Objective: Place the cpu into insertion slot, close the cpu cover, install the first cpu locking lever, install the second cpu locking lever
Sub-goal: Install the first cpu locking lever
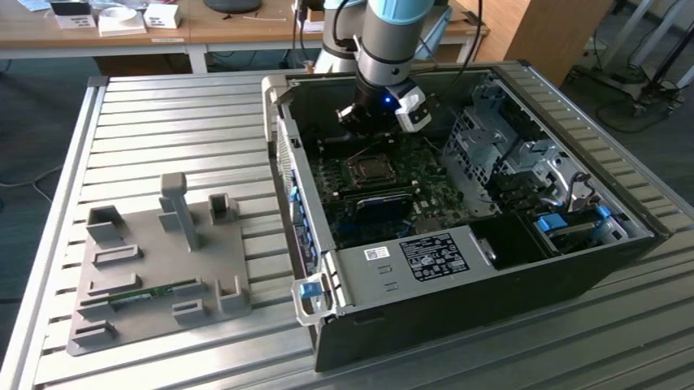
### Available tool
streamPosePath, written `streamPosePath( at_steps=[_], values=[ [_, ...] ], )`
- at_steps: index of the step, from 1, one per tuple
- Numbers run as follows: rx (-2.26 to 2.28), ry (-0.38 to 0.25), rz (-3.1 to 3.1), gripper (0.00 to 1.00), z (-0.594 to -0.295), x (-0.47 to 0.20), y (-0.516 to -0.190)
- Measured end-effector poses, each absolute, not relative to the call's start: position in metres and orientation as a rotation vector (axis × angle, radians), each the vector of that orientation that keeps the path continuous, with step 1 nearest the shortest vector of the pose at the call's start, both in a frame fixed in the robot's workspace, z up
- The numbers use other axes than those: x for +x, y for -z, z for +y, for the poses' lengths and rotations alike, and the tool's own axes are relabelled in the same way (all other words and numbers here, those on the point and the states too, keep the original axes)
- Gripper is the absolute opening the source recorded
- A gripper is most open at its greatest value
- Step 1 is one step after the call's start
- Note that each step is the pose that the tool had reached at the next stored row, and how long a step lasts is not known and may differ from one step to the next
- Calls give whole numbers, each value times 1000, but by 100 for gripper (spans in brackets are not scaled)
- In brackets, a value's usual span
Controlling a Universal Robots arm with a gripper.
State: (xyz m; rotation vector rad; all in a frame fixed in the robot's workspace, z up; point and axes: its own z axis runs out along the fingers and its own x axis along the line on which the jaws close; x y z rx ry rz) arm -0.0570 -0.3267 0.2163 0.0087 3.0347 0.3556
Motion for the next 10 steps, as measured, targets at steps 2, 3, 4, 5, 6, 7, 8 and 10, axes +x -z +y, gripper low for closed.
streamPosePath(
  at_steps=[2, 3, 4, 5, 6, 7, 8, 10],
  values=[
    [9, -355, 3035, 11, -327, -57, -215],
    [9, -355, 3035, 11, -327, -57, -215],
    [9, -356, 3035, 11, -327, -56, -214],
    [9, -356, 3035, 11, -327, -56, -214],
    [9, -355, 3035, 11, -327, -56, -213],
    [9, -355, 3035, 11, -327, -56, -213],
    [9, -355, 3035, 11, -327, -55, -212],
    [9, -355, 3035, 11, -327, -55, -211]
  ],
)
